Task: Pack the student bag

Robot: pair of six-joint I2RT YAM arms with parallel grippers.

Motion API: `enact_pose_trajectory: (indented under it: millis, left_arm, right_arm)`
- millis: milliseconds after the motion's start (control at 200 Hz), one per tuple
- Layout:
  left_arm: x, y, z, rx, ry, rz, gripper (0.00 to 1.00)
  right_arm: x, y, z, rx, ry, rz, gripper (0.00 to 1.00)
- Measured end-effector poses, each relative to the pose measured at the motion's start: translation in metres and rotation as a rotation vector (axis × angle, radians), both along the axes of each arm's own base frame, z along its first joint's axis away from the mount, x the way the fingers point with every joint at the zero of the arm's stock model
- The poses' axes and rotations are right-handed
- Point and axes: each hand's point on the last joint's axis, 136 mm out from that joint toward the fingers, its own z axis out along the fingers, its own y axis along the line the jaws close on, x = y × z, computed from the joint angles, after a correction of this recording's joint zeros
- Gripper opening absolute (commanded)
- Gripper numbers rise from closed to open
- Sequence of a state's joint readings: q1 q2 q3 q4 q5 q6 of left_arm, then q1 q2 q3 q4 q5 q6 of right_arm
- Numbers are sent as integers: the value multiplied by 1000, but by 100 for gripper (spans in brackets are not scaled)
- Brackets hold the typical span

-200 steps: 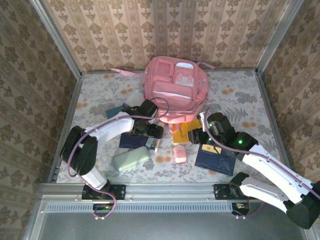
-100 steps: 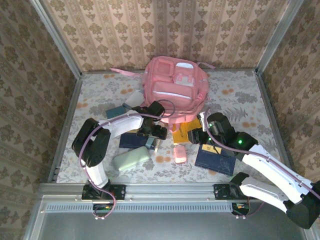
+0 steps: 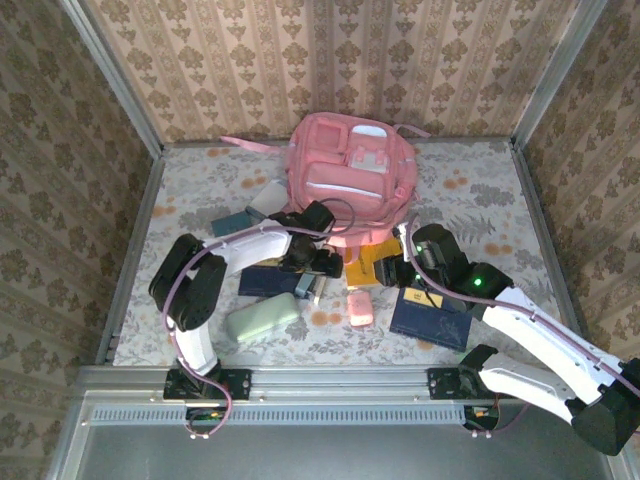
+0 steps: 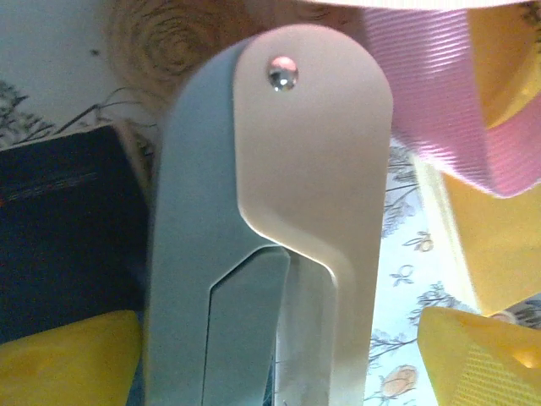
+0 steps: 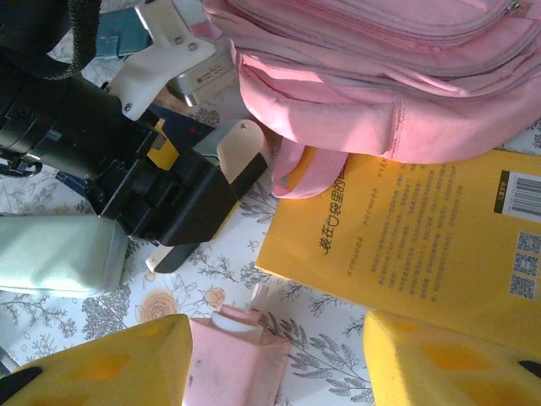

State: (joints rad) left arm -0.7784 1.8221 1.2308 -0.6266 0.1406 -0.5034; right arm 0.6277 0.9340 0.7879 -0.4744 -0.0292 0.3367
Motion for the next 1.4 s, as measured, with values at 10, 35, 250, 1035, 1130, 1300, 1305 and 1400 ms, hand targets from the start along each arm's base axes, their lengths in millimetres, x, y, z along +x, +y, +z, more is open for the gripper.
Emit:
enact_pose_trajectory:
  millis: [10,35,250,1035,1130,1300,1305,1400]
  left_arm:
    - [1,-1,0,4,-3,1,86]
    - [3,-3,0,9,-6,-1,86]
    - [11,3,-18,119,-18,26,76]
    - [23,32,57,-57,-92,126,53]
    - [27,51,88,-141,-132,177,54]
    - [41,95,127,-264,-175,299,54]
    - [42,96,128,-268,-176,303,54]
    - [48,114,133,-305,-168,355,54]
  right_arm:
    - [0,0,0,0,0,0,58]
    - [0,0,0,0,0,0,58]
    - [0,0,1,1,-3,0,58]
    - [33,2,-6,-14,64,-70,60]
    - [64,17,2,-33,58,-49,60]
    - [128,49,15,-102,0,48,61]
    - [130,50,16,-105,-2,51,62]
    - [157,65,8,-184,-50,175,65]
